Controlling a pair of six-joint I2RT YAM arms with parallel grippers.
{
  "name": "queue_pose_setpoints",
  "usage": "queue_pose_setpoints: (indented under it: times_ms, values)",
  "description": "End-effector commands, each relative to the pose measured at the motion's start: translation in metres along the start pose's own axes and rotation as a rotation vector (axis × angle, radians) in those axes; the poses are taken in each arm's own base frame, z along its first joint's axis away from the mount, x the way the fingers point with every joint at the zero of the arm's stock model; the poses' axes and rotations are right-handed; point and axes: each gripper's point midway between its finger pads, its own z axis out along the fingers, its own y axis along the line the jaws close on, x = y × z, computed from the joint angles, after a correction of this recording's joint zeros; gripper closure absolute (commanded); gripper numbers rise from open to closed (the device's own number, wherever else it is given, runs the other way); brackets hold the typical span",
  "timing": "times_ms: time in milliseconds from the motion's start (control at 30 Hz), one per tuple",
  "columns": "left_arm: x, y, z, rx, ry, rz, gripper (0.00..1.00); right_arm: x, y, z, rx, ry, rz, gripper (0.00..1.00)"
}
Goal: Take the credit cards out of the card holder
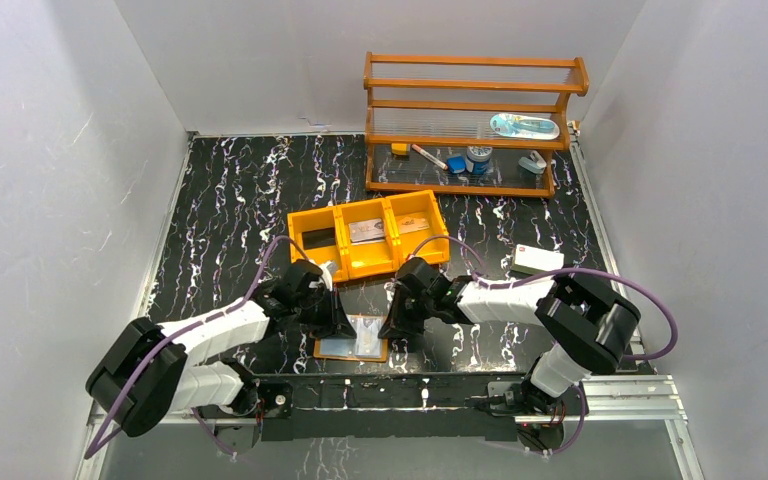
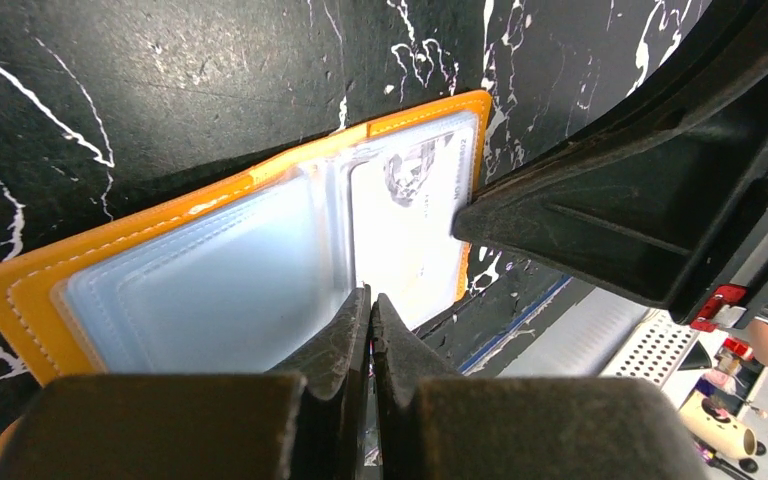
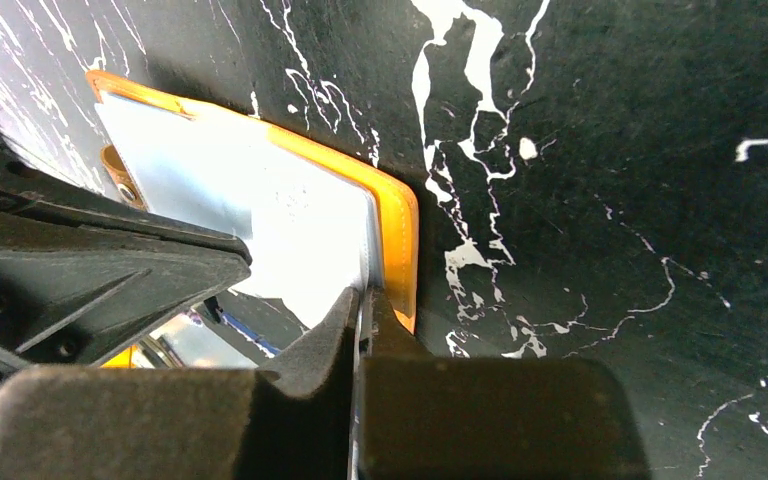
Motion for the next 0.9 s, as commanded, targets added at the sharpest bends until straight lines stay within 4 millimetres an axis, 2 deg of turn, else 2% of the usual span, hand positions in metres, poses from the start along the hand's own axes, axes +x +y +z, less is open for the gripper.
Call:
queue_pose_setpoints:
  times_ms: [0, 133, 267, 467, 700, 867]
  values:
    - [-0.007, -0.004, -0.008, -0.025, -0.027, 0.035, 1.00, -0.009, -0.008, -0.001, 0.063, -0.049, -0.024, 0.95]
    - [-0.005, 0.001, -0.009, -0.043, -0.029, 0.036, 1.00, -0.008, -0.005, -0.001, 0.051, -0.043, -0.033, 0.92]
    - [-0.006, -0.001, -0.008, -0.037, -0.023, 0.039, 1.00, -0.007, -0.001, -0.001, 0.044, -0.025, -0.034, 0.81]
    - [-0.008, -0.005, -0.008, -0.026, -0.022, 0.049, 0.96, -0.011, 0.014, -0.009, 0.030, -0.026, -0.071, 0.72]
    - [-0.006, -0.004, -0.007, -0.029, -0.014, 0.044, 0.94, -0.017, 0.030, -0.022, 0.002, -0.054, -0.093, 0.68]
    - [-0.008, -0.004, -0.007, -0.032, -0.019, 0.043, 0.91, -0.010, 0.039, -0.016, -0.056, -0.017, -0.076, 0.68]
